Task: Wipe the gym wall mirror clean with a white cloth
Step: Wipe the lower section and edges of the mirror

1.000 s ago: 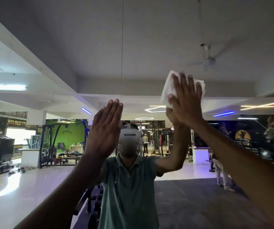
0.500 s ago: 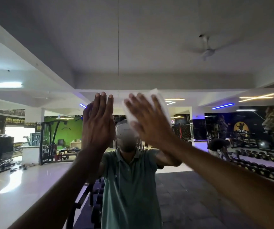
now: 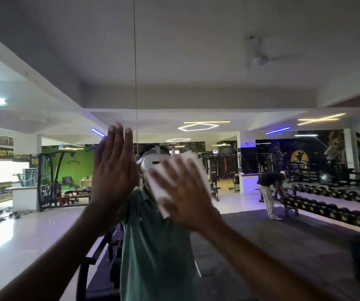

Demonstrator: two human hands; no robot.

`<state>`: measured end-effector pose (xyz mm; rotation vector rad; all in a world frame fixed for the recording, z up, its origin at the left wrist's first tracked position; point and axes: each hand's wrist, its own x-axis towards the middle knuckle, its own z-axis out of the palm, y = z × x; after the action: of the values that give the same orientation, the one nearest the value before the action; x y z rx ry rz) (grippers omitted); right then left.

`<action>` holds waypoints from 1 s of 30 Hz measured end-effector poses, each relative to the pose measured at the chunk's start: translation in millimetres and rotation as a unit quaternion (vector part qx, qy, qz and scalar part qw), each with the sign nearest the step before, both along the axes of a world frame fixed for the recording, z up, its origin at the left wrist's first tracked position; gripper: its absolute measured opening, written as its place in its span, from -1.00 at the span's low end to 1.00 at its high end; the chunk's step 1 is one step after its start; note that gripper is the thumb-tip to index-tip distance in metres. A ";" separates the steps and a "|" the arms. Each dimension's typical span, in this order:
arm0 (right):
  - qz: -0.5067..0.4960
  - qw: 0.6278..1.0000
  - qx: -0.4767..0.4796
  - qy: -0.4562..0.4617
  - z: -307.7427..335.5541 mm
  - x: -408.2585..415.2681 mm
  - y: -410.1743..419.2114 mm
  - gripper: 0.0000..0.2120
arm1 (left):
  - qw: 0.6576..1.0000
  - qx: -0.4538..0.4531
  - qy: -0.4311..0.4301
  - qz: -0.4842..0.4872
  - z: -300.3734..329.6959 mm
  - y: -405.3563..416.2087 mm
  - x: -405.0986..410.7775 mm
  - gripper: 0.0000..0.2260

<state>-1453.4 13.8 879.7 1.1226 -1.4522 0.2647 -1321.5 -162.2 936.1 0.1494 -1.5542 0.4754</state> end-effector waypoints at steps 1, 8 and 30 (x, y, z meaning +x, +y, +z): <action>-0.027 0.999 -0.032 -0.005 17.3 -15.9 16.3 -0.29 | 1.000 -0.005 -0.002 0.002 -4.2 -1.6 0.2 -0.45; -0.088 0.906 -0.352 -0.218 68.6 -47.8 57.5 -0.31 | 0.999 0.042 0.000 0.000 -12.7 11.7 -8.0 -0.43; -0.009 0.996 -0.023 -0.091 -91.4 -4.2 27.3 -0.27 | 0.996 -0.005 -0.084 0.009 -72.9 24.9 -9.6 -0.45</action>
<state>-1457.6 41.1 788.3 1.0693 -1.6073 0.3939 -1331.1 -137.3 863.2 0.1183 -1.7157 0.5206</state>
